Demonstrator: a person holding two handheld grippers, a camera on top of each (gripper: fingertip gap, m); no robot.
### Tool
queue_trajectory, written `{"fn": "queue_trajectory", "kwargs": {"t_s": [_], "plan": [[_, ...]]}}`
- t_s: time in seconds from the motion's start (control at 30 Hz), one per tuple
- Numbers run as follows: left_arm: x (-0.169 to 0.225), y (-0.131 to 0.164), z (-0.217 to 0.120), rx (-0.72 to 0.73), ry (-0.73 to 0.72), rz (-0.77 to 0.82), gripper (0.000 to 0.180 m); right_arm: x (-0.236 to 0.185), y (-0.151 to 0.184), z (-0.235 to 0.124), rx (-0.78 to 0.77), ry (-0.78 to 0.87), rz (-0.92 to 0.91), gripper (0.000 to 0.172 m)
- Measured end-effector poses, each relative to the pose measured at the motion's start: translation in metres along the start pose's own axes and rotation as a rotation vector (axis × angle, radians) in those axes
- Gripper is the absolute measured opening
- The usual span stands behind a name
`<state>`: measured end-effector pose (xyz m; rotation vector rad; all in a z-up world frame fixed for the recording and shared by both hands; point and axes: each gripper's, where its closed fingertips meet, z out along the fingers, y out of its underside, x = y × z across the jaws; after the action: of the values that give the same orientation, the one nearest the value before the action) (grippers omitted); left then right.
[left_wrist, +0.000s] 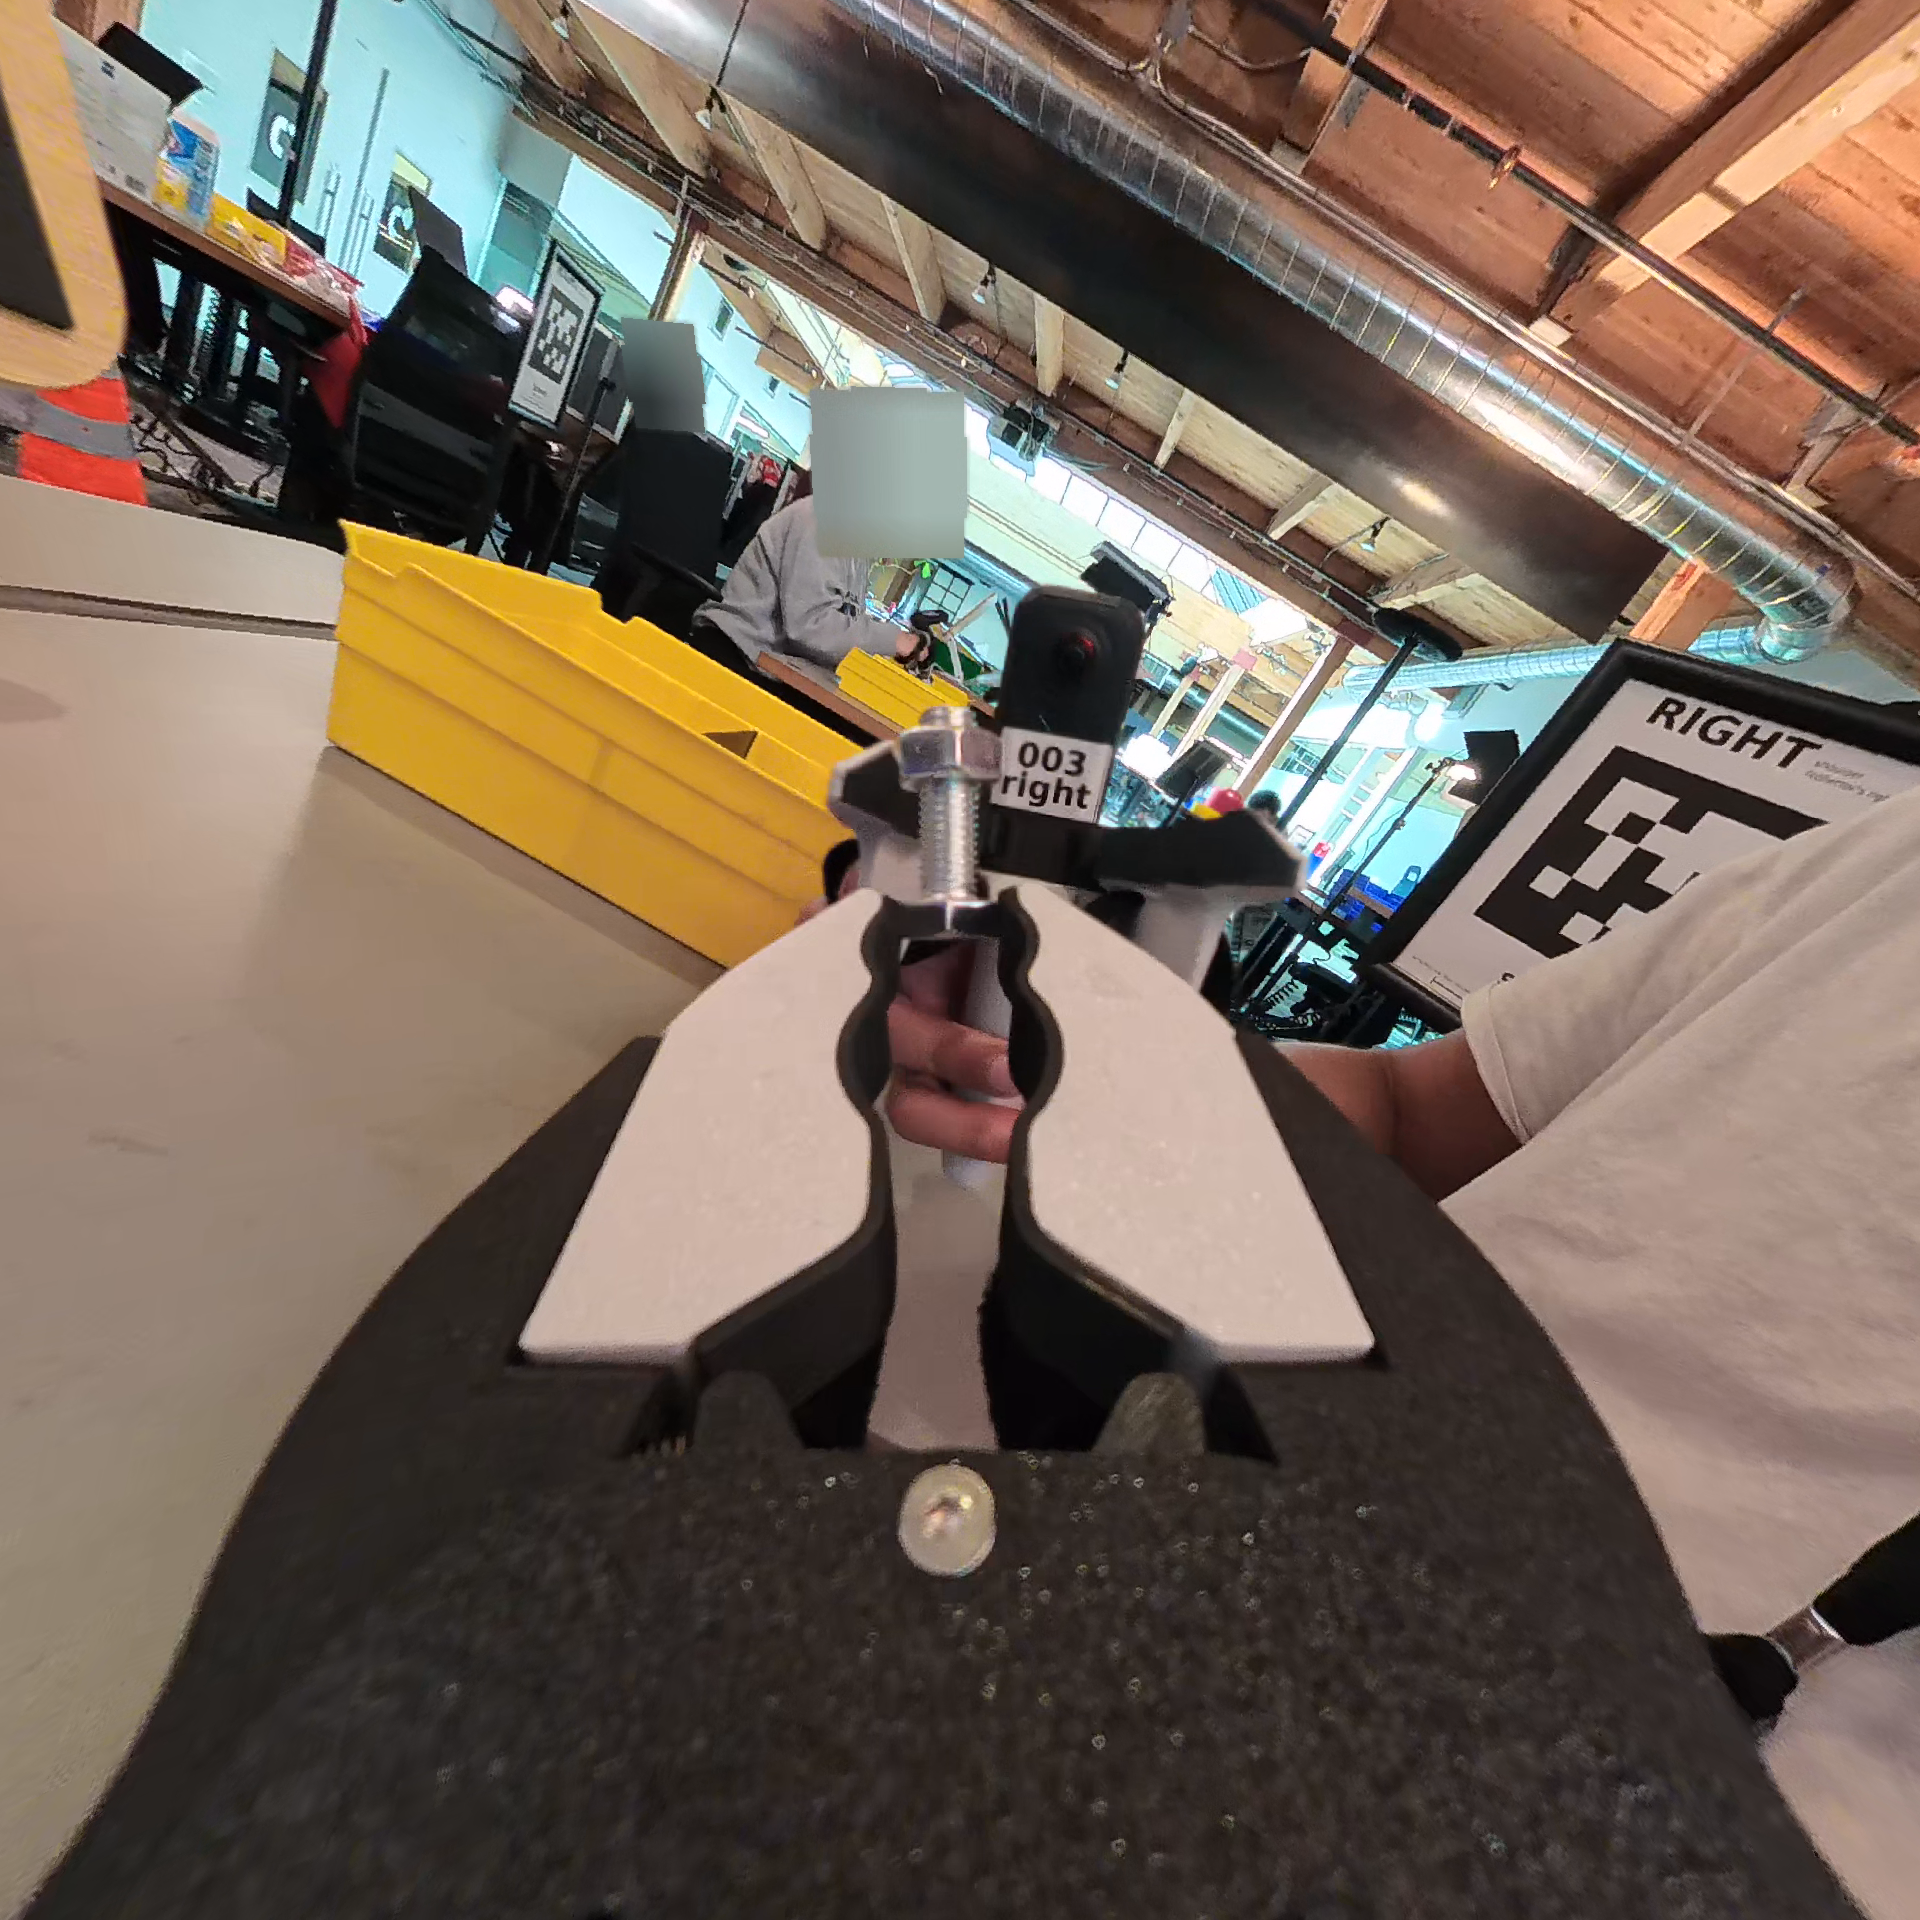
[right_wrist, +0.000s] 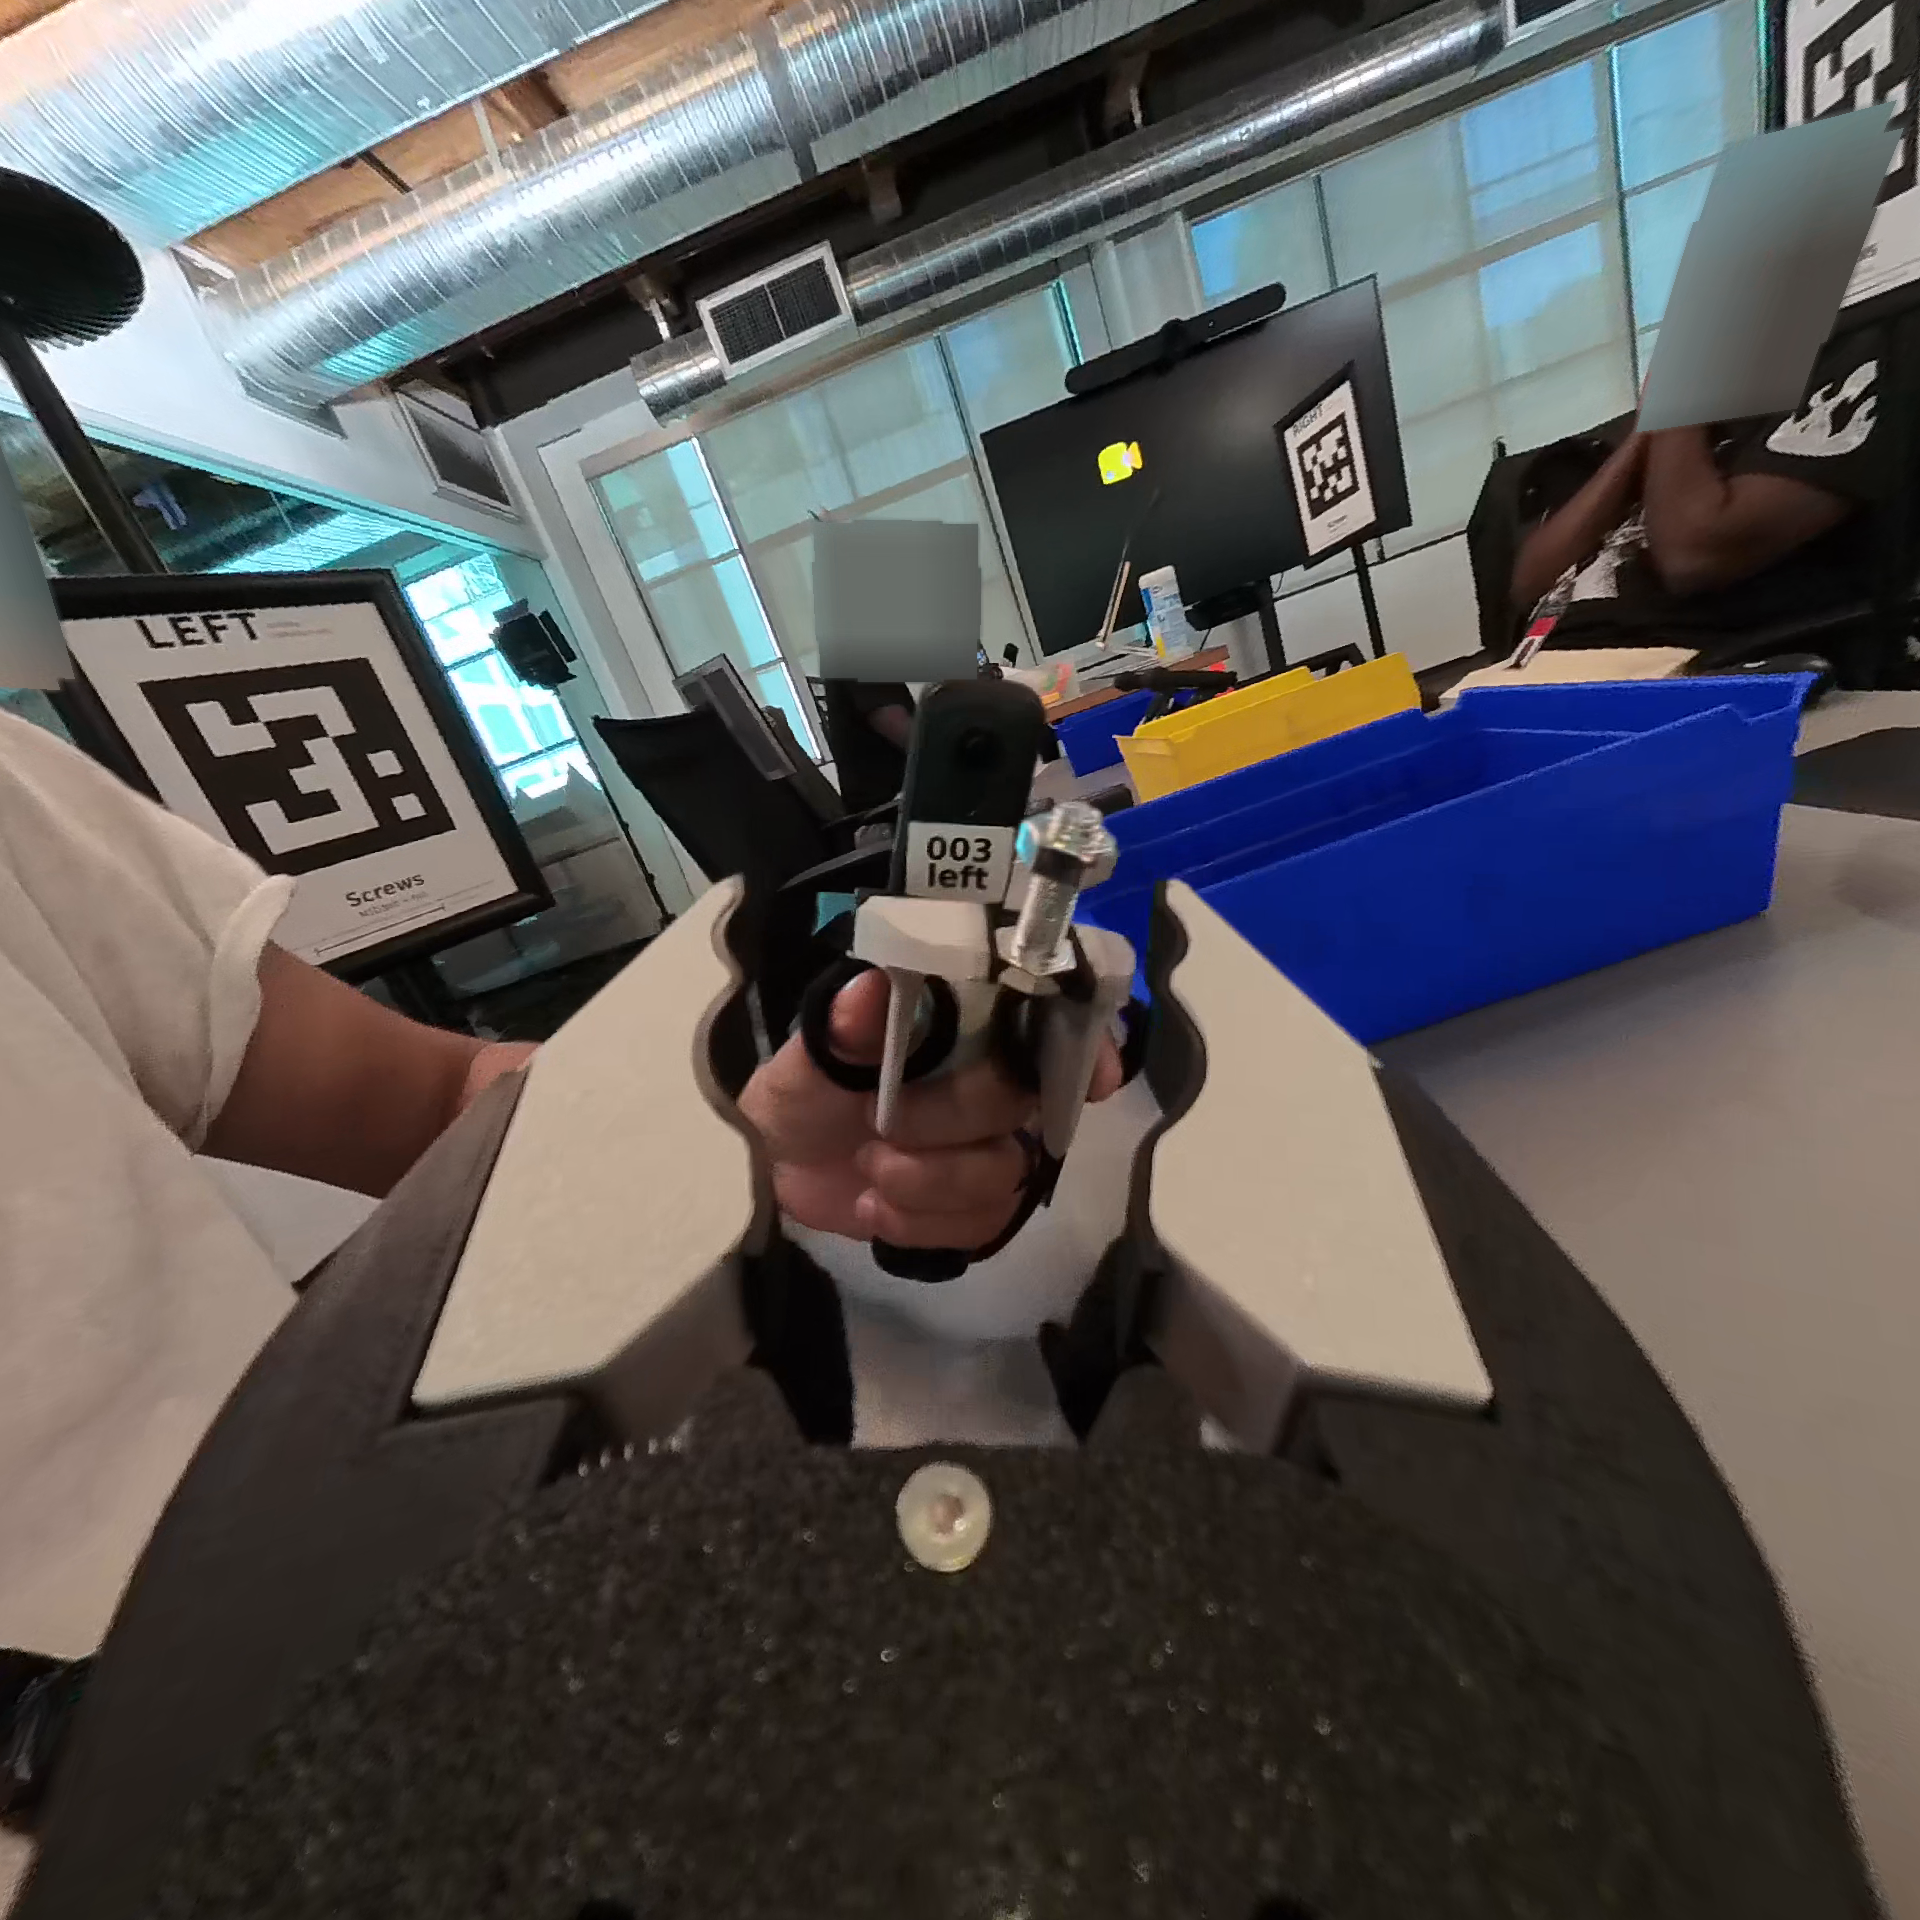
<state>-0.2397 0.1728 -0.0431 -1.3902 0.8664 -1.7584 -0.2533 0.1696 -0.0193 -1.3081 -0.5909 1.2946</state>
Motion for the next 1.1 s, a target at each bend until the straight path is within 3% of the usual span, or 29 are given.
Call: {"fn": "queue_trajectory", "kwargs": {"t_s": [0.23, 0.47, 0.53, 0.63, 0.73, 0.97, 1.1], "plan": [[0.001, 0.012, 0.009, -0.055, 0.012, 0.009, 0.018, -0.006, 0.006, 0.021, -0.015, -0.042, 0.017, 0.082], [-0.010, -0.001, -0.005, -0.010, -0.018, -0.007, 0.018, 0.010, -0.007, -0.001, 0.041, 0.046, -0.011, 0.080], [-0.013, 0.001, -0.004, -0.025, -0.021, 0.003, 0.018, 0.006, -0.005, 0.005, 0.043, 0.040, -0.007, 0.080], [-0.015, 0.009, 0.001, -0.058, -0.013, 0.005, 0.018, 0.005, 0.003, 0.023, 0.028, 0.047, -0.013, 0.093], [-0.011, 0.014, 0.005, -0.083, -0.008, 0.023, 0.018, 0.004, 0.002, 0.029, 0.018, 0.035, -0.011, 0.093], [-0.013, 0.005, -0.002, -0.045, -0.018, 0.021, 0.017, 0.009, 0.006, 0.005, -0.018, 0.075, -0.027, 0.087], [-0.009, 0.013, 0.004, -0.087, -0.013, 0.045, 0.018, -0.003, 0.008, 0.015, -0.016, 0.065, -0.086, 0.093]]}}
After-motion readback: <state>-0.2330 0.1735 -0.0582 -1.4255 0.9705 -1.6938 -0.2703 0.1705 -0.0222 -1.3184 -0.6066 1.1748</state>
